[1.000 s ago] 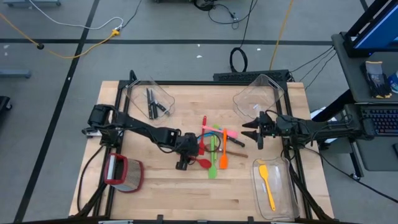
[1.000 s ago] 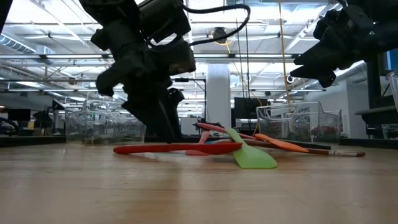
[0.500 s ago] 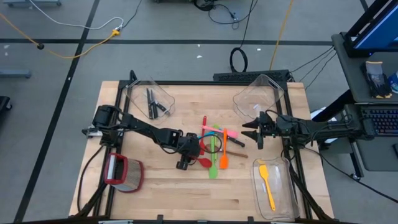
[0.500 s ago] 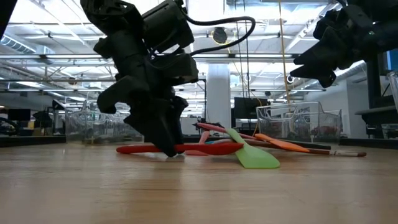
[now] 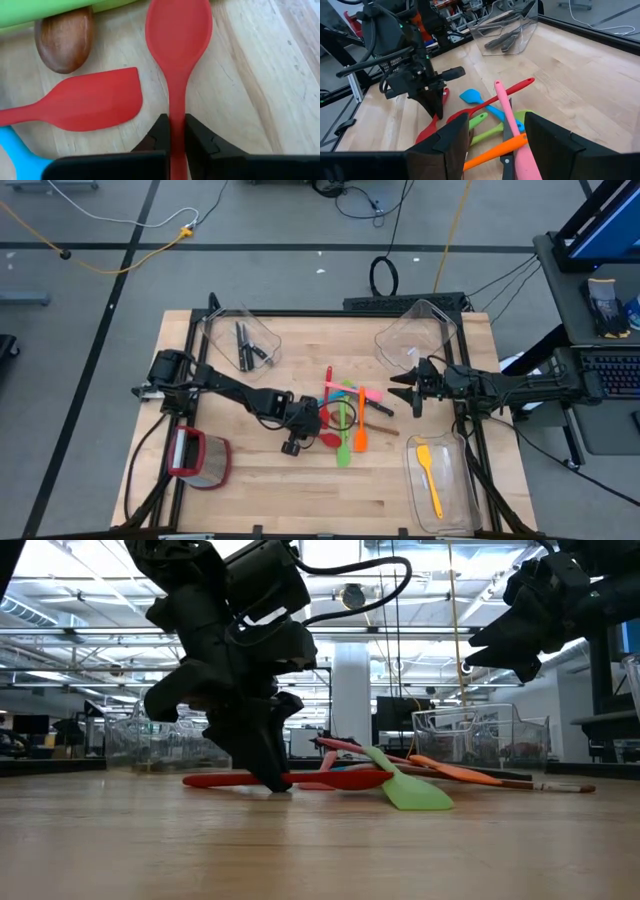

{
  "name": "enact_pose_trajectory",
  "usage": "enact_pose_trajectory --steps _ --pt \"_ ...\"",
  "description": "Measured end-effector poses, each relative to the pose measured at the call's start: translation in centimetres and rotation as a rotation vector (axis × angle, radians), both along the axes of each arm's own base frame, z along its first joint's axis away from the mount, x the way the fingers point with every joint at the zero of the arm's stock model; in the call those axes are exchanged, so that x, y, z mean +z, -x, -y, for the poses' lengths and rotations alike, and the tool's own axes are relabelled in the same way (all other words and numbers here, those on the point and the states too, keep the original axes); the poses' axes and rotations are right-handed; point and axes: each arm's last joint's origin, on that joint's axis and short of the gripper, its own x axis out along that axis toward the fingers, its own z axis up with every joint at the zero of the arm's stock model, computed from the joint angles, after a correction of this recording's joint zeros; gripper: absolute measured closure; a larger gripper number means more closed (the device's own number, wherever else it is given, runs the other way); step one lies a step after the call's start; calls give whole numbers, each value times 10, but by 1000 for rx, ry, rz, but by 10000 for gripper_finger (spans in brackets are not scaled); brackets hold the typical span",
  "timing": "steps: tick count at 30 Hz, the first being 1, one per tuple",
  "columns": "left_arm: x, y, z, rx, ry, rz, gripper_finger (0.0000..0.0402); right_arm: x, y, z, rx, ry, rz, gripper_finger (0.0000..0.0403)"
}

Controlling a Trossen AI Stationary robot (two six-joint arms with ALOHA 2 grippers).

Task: Pick & Place Kitchen Items
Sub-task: Put the red serving spoon into the top right transparent bin

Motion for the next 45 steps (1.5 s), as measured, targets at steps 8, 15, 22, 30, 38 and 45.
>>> enact_pose_trajectory --steps 8,15,22,30,38,45 --pt "21 9 6 -34 -47 25 379 0 0 0 -3 -9 2 218" --pt "77 25 -3 -31 -64 141 381 0 0 0 -16 -49 9 218" --pt "148 47 -19 52 66 400 386 1 0 1 -41 -43 22 218" --pt "207 63 -41 -67 453 679 386 3 0 2 -88 -29 35 218" --pt "240 61 -51 -226 636 942 386 3 0 2 -71 22 24 218" --pt "258 64 -56 -270 676 1101 386 3 0 2 -64 48 23 218"
